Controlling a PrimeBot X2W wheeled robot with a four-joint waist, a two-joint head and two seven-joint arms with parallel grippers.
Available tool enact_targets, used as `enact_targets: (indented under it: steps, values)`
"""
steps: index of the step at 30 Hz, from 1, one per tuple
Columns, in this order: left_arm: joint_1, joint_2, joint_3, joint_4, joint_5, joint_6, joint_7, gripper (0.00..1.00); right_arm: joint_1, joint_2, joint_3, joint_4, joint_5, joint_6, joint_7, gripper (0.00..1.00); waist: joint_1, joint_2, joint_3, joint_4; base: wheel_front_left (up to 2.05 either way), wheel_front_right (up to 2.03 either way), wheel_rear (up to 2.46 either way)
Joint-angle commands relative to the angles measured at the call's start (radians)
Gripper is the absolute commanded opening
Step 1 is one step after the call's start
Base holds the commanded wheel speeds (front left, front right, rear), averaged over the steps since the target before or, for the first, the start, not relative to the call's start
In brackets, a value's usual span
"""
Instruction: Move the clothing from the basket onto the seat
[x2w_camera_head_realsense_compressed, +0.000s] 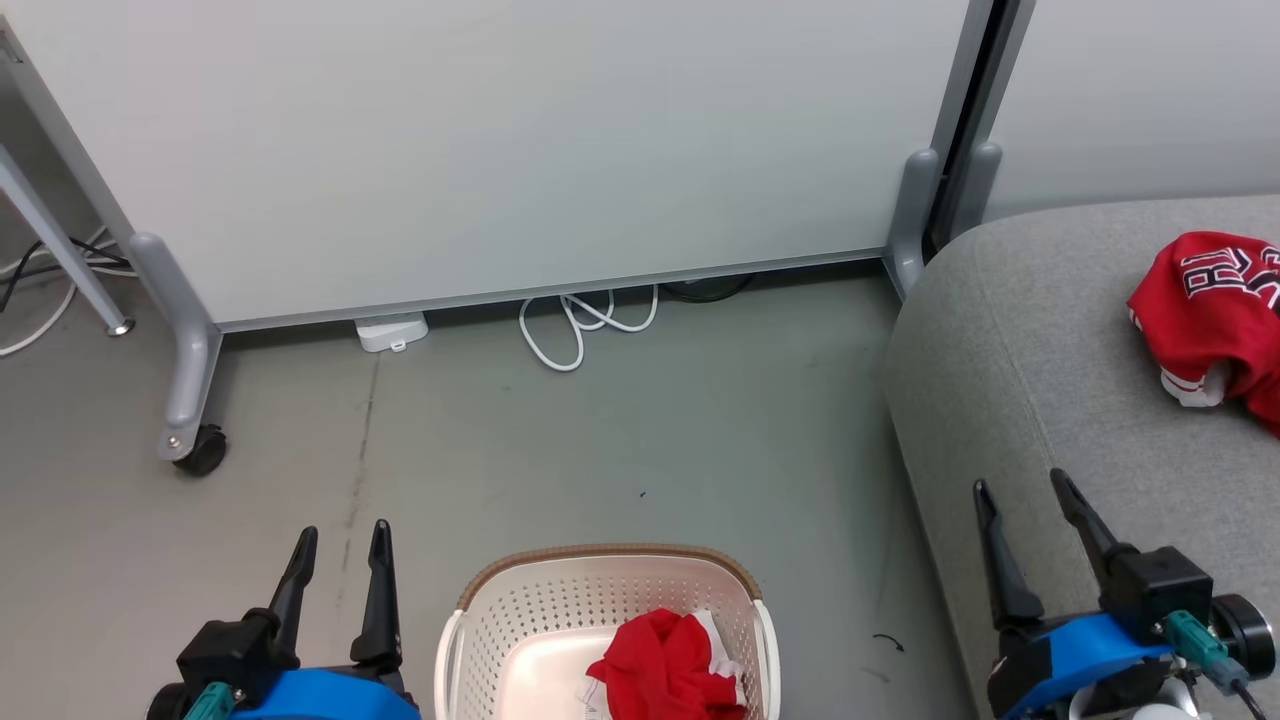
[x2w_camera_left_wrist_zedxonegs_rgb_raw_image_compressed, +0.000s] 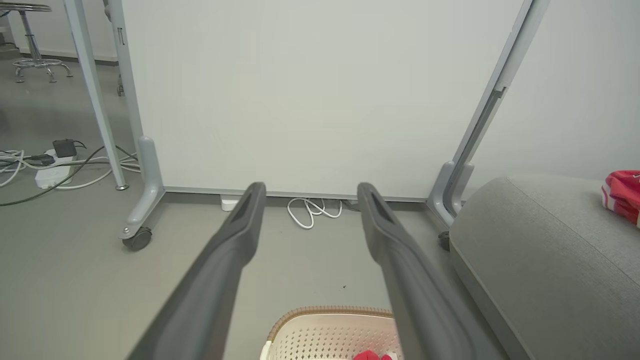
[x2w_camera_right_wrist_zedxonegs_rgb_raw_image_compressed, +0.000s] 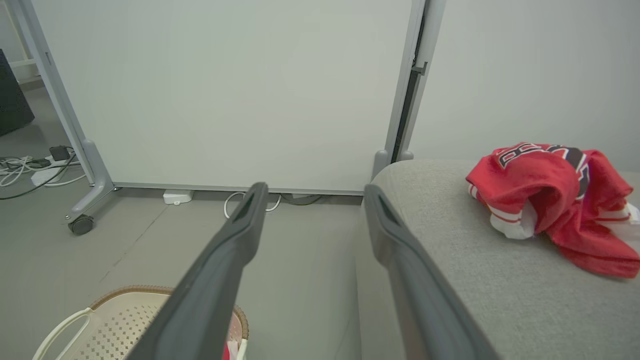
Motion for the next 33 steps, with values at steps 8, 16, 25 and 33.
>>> enact_targets:
  steps: [8,16,25,33]
  values:
    - [0.01,0.006,0.007,0.011,0.005,-0.001,-0.003,1.0,0.064,-0.003,0.027,-0.053,0.041,0.0,0.027,1.0,0.0002,0.0,-0.01,-0.006,0.0,0.0,0.0]
    - [0.004,0.008,0.002,0.009,0.005,-0.001,-0.003,1.0,0.061,-0.003,0.041,-0.07,0.062,0.0,0.036,1.0,0.0002,0.0,-0.003,-0.017,0.0,0.0,0.0]
    - [-0.001,0.007,-0.006,0.011,0.001,-0.001,-0.003,1.0,0.055,-0.003,0.038,-0.081,0.073,0.0,0.028,1.0,0.0002,0.0,0.007,-0.02,0.0,0.0,0.0]
    - [-0.01,0.006,-0.013,0.016,0.0,-0.001,-0.003,1.0,0.043,-0.003,0.049,-0.086,0.08,0.0,0.03,1.0,0.0002,0.0,0.021,-0.027,0.0,0.0,0.0]
